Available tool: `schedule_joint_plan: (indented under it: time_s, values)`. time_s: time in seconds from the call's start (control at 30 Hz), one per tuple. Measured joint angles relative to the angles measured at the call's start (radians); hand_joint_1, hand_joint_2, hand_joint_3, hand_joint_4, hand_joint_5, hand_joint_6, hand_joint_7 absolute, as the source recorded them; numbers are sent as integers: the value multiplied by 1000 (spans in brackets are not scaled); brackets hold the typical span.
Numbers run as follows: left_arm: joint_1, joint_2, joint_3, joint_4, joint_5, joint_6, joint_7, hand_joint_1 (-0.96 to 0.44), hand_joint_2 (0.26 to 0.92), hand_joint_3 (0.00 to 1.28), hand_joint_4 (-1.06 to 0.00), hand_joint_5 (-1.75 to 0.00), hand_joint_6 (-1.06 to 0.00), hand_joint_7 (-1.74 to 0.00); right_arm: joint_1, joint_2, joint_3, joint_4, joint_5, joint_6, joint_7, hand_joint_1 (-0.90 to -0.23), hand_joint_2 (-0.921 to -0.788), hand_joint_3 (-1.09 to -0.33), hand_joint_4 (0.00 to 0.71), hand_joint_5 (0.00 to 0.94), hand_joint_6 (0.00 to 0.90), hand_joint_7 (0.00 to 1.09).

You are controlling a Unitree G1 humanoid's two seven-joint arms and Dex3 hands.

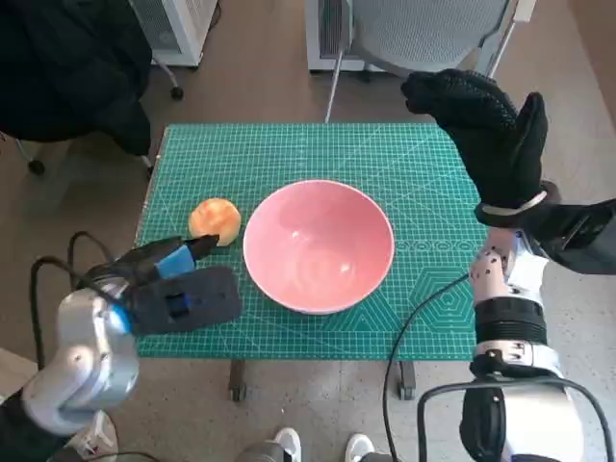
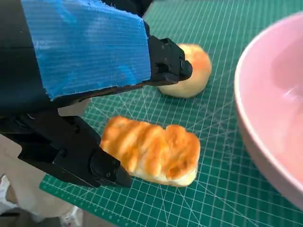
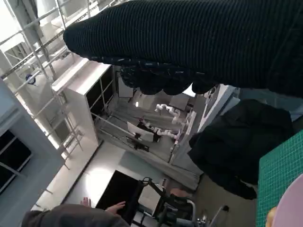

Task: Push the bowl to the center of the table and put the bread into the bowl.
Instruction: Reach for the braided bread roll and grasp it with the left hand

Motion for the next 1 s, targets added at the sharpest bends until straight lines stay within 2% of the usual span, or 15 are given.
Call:
schedule_joint_plan:
  time_s: [0.23, 0.53, 0.67, 0.7, 0.73, 0.77, 0.8, 0.83, 0.87, 0.9, 0.93, 0.97, 1.0]
  values:
    - [-12, -36, -35, 75, 68, -27, -20, -124, 708, 54, -120, 0, -273, -9, 0, 0, 0, -7, 0, 1, 6, -731, -921, -826, 264, 7, 303, 3]
    - [-13, -61, -66, 117, 145, -59, -65, -104, 711, 42, -151, -12, -323, -25, 1, -1, 0, -24, 1, 10, 8, -756, -921, -824, 274, 8, 307, 4]
    - [-13, -69, -71, 128, 178, -74, -83, -66, 722, 41, -242, -35, -357, -27, 1, -1, 0, -32, 1, 14, 9, -757, -921, -823, 276, 8, 308, 4]
    - [-13, -72, -72, 132, 188, -77, -88, -55, 729, 42, -314, -62, -367, -26, 1, -1, 0, -34, 2, 15, 9, -757, -921, -824, 276, 7, 308, 4]
    - [-13, -75, -72, 138, 197, -81, -92, -41, 738, 37, -299, -231, -375, -21, 1, -1, 0, -35, 2, 18, 9, -758, -921, -824, 277, 7, 308, 4]
    - [-13, -78, -73, 143, 203, -84, -95, -26, 747, 28, -240, -546, -389, -14, 1, -1, 0, -35, 2, 19, 9, -758, -921, -824, 278, 8, 308, 4]
    - [-12, -81, -73, 150, 210, -89, -98, -20, 751, 25, -215, -664, -393, -11, 2, -1, 0, -36, 3, 19, 9, -758, -921, -824, 279, 8, 308, 4]
    - [-12, -84, -73, 157, 213, -93, -99, 4, 758, 20, -212, -1013, -406, -9, 2, -1, 0, -36, 3, 19, 10, -757, -921, -825, 280, 8, 309, 4]
    - [-12, -86, -73, 164, 216, -97, -101, 25, 763, 18, -282, -1277, -420, -10, 2, -1, 0, -36, 3, 19, 10, -754, -921, -825, 281, 8, 309, 4]
    - [-12, -89, -73, 173, 220, -101, -103, 38, 767, 17, -329, -1446, -429, -11, 2, -1, 0, -36, 3, 19, 12, -752, -921, -825, 281, 7, 309, 4]
    - [-12, -93, -73, 183, 226, -105, -105, 43, 768, 16, -346, -1506, -432, -11, 2, -1, 0, -36, 3, 19, 13, -751, -921, -825, 282, 7, 309, 4]
    - [-12, -96, -73, 193, 233, -108, -106, 116, 735, 136, -422, -1465, -439, -11, 3, -1, 0, -36, 4, 19, 14, -750, -921, -825, 282, 7, 309, 4]
    - [-11, -100, -73, 200, 238, -111, -108, 269, 611, 451, -602, -1379, -462, -14, 3, -1, 0, -37, 5, 19, 16, -746, -921, -825, 285, 8, 310, 4]
